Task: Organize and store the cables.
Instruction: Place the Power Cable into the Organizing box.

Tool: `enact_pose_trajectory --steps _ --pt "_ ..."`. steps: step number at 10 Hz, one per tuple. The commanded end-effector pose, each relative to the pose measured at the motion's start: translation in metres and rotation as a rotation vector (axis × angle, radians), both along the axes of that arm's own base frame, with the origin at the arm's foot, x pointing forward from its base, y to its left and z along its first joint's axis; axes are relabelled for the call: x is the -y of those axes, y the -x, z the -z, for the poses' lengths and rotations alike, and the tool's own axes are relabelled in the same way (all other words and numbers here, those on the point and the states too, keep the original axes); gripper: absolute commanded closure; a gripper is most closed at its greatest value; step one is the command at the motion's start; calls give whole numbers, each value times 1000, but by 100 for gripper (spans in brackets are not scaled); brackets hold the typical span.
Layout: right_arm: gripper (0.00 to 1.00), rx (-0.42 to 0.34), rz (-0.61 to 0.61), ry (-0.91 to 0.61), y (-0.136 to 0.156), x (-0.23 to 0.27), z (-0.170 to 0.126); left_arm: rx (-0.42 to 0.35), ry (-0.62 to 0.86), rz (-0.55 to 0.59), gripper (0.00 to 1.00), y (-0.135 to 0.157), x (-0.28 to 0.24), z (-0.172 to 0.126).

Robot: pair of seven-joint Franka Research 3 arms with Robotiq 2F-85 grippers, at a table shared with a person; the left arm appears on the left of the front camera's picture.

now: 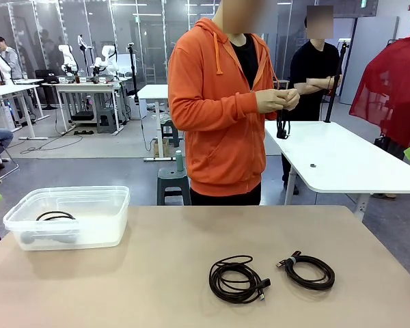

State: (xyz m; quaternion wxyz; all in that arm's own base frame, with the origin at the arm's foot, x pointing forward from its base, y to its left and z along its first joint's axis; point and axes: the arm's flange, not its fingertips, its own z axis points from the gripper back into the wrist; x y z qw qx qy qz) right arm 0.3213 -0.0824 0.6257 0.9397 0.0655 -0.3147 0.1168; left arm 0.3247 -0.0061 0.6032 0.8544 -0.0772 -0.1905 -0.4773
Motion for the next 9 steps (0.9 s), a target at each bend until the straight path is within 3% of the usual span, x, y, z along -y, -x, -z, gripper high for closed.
enact_pose_trajectory --steps 1,9 --pt "0 5 -3 -2 0 0 0 3 -8 -16 29 1 0 -2" --pt "0 5 -3 -2 0 0 0 3 -8 -16 29 1 0 -2"
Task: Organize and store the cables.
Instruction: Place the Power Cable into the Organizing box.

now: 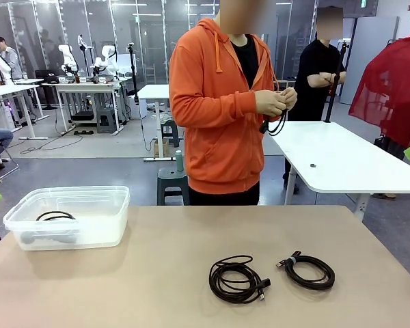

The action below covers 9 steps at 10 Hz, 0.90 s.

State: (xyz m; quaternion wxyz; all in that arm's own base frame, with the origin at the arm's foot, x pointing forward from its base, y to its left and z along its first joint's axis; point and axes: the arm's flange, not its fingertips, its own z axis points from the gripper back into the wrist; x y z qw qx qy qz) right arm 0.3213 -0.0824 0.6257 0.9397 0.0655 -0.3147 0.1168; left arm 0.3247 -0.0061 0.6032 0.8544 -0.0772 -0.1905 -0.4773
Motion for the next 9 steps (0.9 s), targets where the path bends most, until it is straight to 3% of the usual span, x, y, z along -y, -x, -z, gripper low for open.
enact_pose_trajectory --steps 1,9 --pt "0 5 -3 -2 0 0 0 3 -8 -16 29 1 0 -2" --pt "0 5 -3 -2 0 0 0 3 -8 -16 29 1 0 -2"
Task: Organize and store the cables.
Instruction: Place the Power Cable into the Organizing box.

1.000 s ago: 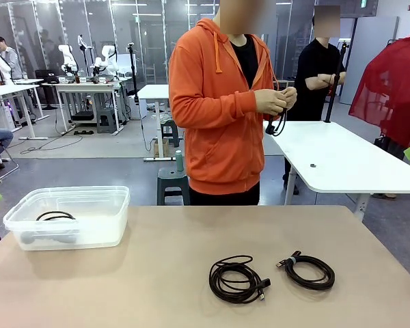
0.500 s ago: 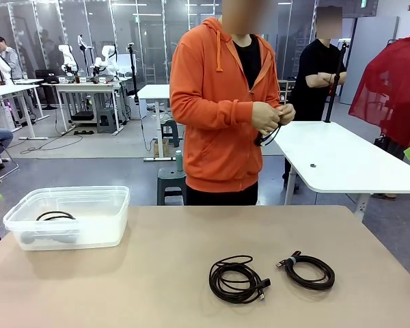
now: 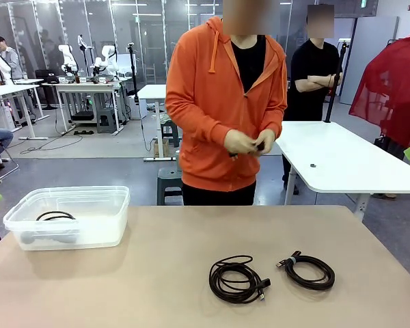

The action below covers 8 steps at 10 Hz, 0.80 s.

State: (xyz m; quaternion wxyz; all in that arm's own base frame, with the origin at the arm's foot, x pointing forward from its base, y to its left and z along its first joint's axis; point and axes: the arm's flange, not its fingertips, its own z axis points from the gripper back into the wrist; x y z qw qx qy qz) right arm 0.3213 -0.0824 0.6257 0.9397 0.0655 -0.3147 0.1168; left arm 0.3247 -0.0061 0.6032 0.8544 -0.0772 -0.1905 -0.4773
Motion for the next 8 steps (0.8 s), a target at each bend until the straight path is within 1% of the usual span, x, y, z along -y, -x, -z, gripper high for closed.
enact_pose_trajectory --steps 1,8 --pt "0 5 -3 -2 0 0 0 3 -8 -16 29 1 0 -2" --pt "0 5 -3 -2 0 0 0 3 -8 -16 29 1 0 -2"
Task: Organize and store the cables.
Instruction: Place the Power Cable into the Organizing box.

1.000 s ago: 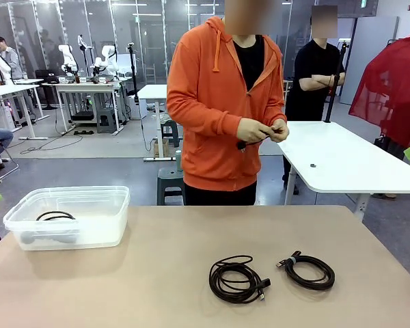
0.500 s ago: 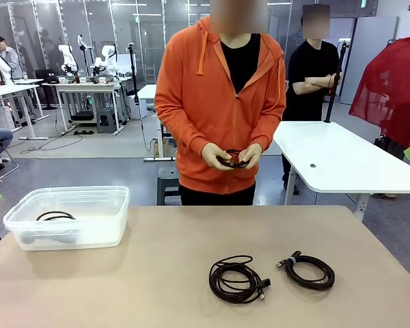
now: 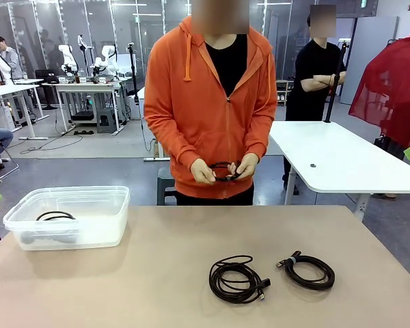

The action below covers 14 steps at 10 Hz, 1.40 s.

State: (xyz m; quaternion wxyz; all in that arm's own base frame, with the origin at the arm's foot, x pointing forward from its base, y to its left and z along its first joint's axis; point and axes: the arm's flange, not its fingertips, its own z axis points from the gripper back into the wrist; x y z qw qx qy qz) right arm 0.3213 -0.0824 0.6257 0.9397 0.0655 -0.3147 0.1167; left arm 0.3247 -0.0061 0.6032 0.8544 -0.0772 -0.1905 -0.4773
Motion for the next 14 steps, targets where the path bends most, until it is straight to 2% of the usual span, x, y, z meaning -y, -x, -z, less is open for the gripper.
enact_pose_trajectory --steps 1,14 --pt "0 5 -3 -2 0 0 0 3 -8 -16 29 1 0 -2" --pt "0 5 -3 -2 0 0 0 3 -8 -16 29 1 0 -2"
